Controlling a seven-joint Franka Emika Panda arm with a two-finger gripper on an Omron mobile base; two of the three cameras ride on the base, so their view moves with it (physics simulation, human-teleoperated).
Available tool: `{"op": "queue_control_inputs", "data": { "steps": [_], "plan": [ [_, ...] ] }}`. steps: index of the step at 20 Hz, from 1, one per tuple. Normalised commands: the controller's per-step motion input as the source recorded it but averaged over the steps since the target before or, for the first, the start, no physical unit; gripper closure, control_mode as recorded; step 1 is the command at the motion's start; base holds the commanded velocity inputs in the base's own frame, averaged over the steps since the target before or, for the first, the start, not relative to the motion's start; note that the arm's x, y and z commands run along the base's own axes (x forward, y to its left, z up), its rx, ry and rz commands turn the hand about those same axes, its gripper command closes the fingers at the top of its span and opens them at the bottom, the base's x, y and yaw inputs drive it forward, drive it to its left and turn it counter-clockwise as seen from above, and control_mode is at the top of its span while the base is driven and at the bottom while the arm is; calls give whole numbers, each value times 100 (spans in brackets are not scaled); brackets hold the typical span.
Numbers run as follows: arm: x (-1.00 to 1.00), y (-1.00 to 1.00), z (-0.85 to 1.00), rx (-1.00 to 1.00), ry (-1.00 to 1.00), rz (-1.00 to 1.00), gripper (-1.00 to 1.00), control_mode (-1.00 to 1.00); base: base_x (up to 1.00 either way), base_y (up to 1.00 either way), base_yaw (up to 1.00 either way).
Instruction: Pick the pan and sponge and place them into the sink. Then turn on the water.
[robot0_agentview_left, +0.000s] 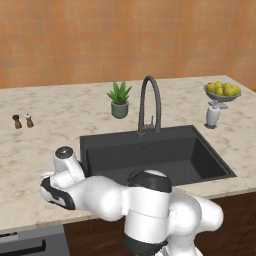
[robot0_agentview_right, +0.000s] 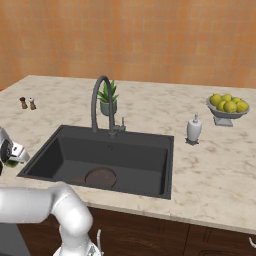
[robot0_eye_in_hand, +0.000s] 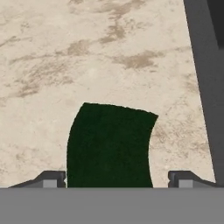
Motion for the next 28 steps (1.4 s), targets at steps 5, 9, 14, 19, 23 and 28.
{"op": "queue_control_inputs", "data": {
  "steps": [5,9,14,19,23,28],
  "plan": [
    [9,14,-50,-3,0,0,100,-100,0,0,0],
    [1,2,-61,0,0,0,100,-100,0,0,0],
    [-5,-13,-27,0,-2,0,100,-100,0,0,0],
    [-16,-65,33,0,-8,0,100,-100,0,0,0],
    [1,-87,24,0,-1,0,100,-100,0,0,0],
    [24,-85,28,0,0,-5,100,-100,0,0,0]
  ]
}}
